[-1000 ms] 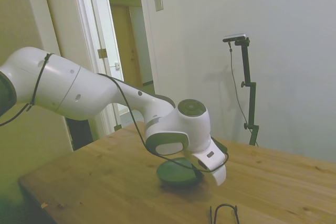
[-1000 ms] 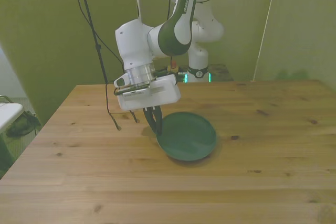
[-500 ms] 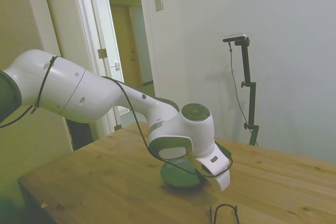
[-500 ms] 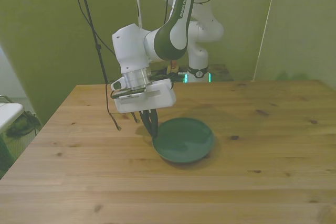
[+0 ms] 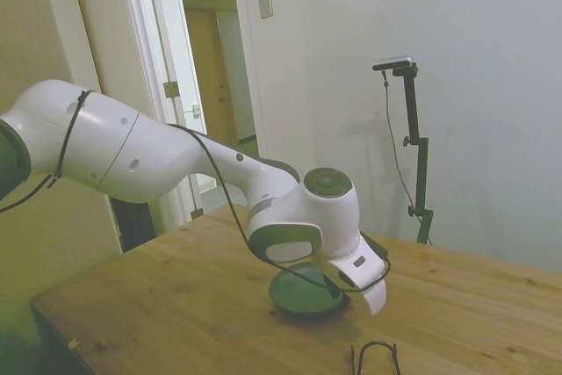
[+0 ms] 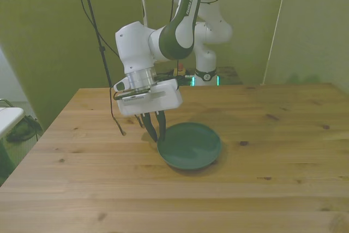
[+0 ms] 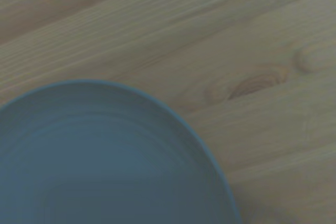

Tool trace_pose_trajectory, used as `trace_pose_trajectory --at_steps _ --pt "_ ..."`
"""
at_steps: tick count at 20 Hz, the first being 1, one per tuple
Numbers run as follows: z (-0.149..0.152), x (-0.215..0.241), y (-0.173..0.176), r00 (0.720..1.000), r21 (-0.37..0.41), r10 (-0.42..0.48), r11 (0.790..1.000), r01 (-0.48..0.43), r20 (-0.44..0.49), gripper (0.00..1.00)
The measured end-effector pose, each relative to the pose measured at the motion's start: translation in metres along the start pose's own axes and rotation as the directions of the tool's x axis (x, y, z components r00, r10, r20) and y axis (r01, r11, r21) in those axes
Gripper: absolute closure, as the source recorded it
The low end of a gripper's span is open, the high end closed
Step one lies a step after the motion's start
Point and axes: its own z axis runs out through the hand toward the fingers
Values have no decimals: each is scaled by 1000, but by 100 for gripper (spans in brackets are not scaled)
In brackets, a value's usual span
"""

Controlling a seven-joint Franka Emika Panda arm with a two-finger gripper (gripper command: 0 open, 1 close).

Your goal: Unload the plate

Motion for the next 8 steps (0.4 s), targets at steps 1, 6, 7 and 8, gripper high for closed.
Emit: trace_pose_trajectory --at_steps 1,6,7,8 --pt "-10 0 -3 1000 8 -3 1000 3 7 0" --pt "-99 -9 -10 998 -3 28 1000 -28 49 0" --pt "-118 -13 -10 998 -16 30 999 -29 57 0" --pt "-136 -17 -9 998 -35 28 999 -26 64 0"
